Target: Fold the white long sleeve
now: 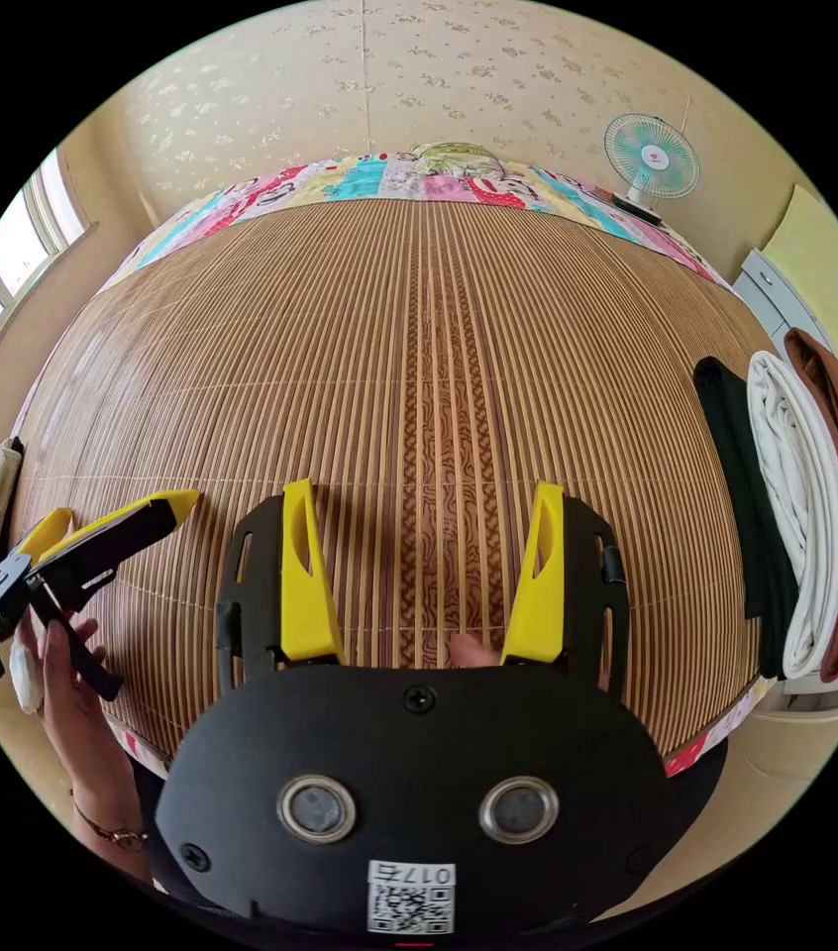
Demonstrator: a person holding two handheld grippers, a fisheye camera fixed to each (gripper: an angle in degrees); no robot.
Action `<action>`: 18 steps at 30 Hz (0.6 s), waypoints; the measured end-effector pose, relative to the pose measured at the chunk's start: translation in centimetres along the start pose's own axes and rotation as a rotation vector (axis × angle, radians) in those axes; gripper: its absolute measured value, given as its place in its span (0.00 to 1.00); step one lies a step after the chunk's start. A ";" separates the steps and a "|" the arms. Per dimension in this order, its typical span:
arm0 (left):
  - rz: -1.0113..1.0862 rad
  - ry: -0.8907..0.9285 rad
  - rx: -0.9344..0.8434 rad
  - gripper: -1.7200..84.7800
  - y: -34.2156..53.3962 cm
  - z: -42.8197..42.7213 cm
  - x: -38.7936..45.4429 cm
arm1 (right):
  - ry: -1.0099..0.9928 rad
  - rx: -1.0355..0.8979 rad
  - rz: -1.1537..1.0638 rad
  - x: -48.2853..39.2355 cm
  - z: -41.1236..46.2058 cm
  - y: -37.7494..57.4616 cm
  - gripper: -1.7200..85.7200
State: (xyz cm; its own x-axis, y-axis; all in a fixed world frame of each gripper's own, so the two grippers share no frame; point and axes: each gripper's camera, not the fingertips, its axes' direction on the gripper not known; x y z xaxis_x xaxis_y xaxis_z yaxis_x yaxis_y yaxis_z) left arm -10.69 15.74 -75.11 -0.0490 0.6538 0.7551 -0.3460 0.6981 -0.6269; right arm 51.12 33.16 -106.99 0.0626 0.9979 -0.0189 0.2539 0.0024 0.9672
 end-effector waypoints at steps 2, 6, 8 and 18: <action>0.000 0.000 -0.002 0.50 -0.1 0.1 -0.1 | -0.001 -0.001 0.001 0.2 0.1 -0.2 0.34; 0.010 0.008 -0.008 0.50 -0.4 0.4 -0.3 | 0.000 -0.001 0.001 0.6 0.4 -0.4 0.34; 0.011 0.011 -0.014 0.50 -0.5 0.6 -0.5 | 0.006 -0.007 0.009 0.8 0.7 -0.7 0.34; -0.064 0.287 0.142 0.16 4.4 -5.4 -10.8 | -0.146 -0.017 -0.030 5.0 -1.3 0.8 0.15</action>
State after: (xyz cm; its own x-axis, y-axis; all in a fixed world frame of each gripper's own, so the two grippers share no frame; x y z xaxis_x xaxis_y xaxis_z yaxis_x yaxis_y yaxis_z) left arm -6.60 13.31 -87.10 0.2363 0.6796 0.6945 -0.4683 0.7058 -0.5314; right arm 50.42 38.22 -105.97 0.1950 0.9772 -0.0836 0.2413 0.0348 0.9698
